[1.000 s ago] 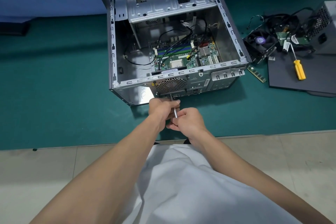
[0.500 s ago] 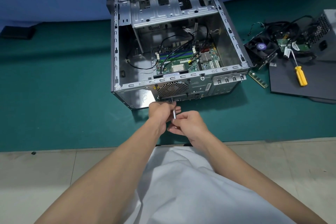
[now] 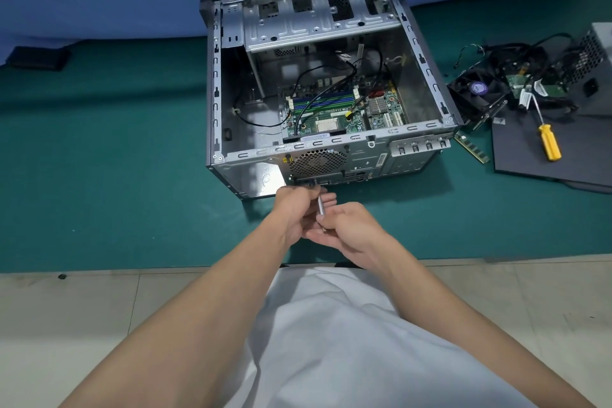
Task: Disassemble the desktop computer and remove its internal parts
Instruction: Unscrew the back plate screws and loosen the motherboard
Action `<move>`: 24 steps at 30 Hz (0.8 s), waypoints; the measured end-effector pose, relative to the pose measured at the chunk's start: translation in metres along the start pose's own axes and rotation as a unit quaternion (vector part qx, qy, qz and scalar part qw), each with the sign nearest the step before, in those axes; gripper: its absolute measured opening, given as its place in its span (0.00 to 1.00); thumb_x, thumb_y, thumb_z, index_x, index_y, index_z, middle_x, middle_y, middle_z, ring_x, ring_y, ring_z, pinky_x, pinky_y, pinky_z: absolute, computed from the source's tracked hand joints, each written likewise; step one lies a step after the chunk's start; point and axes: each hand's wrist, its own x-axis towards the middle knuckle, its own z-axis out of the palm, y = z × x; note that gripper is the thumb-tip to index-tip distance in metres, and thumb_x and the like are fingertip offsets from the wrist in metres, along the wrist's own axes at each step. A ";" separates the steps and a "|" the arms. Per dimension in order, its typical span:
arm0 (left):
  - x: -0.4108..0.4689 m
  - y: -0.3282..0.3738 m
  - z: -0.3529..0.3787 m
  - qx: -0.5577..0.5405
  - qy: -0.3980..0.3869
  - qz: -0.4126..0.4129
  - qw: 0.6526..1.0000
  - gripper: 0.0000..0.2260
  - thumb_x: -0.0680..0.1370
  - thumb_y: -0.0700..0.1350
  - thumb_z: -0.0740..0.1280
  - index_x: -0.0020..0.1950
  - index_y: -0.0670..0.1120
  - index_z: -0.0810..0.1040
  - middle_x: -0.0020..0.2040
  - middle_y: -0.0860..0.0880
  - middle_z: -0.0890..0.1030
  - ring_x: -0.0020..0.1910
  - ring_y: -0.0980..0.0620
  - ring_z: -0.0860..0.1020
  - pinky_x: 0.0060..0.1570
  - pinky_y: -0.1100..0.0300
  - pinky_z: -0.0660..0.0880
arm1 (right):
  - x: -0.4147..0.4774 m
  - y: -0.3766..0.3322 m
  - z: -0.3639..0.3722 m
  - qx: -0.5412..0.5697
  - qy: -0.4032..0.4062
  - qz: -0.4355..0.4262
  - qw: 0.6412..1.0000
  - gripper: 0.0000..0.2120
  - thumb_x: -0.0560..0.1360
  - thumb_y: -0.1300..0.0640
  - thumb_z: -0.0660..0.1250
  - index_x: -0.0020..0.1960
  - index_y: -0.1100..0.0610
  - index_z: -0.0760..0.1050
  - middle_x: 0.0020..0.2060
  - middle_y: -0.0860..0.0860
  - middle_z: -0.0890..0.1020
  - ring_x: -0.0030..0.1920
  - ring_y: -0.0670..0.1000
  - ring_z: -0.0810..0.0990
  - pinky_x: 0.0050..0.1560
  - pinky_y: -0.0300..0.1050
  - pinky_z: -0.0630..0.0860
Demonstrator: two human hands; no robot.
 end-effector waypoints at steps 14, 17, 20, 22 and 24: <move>-0.004 0.000 0.000 0.052 0.041 0.030 0.997 0.03 0.75 0.38 0.71 0.43 0.39 0.79 0.34 0.45 0.84 0.30 0.48 0.81 0.33 0.57 0.78 | 0.004 0.007 0.005 -0.079 0.086 -0.022 0.993 0.05 0.76 0.69 0.64 0.50 0.68 0.78 0.45 0.60 0.83 0.41 0.54 0.85 0.43 0.44 0.82; -0.003 0.001 0.000 0.052 0.087 0.061 0.993 0.06 0.70 0.35 0.76 0.43 0.36 0.80 0.35 0.42 0.83 0.32 0.48 0.81 0.34 0.59 0.80 | 0.004 0.009 0.007 -0.131 0.136 -0.026 0.982 0.03 0.74 0.67 0.68 0.45 0.60 0.78 0.37 0.55 0.84 0.33 0.50 0.85 0.41 0.44 0.83; -0.004 0.002 0.001 0.025 0.071 0.040 0.996 0.02 0.74 0.35 0.71 0.42 0.38 0.80 0.34 0.43 0.83 0.30 0.49 0.81 0.29 0.60 0.78 | 0.003 0.005 0.004 -0.067 0.073 -0.015 0.995 0.05 0.77 0.66 0.64 0.46 0.64 0.79 0.43 0.60 0.83 0.38 0.53 0.85 0.42 0.44 0.82; -0.004 0.002 0.000 0.024 0.049 0.023 0.998 0.03 0.77 0.37 0.69 0.42 0.40 0.79 0.33 0.46 0.84 0.28 0.50 0.81 0.27 0.58 0.77 | 0.002 0.002 0.002 -0.013 0.024 0.000 1.000 0.07 0.79 0.68 0.60 0.51 0.68 0.77 0.47 0.63 0.83 0.42 0.55 0.84 0.42 0.45 0.82; -0.005 0.001 -0.001 0.027 0.039 0.023 0.999 0.03 0.77 0.38 0.69 0.43 0.40 0.79 0.33 0.47 0.84 0.29 0.51 0.82 0.27 0.59 0.77 | 0.004 0.003 0.002 -0.035 0.032 -0.013 0.999 0.07 0.78 0.69 0.61 0.52 0.69 0.77 0.47 0.62 0.82 0.40 0.55 0.84 0.42 0.45 0.82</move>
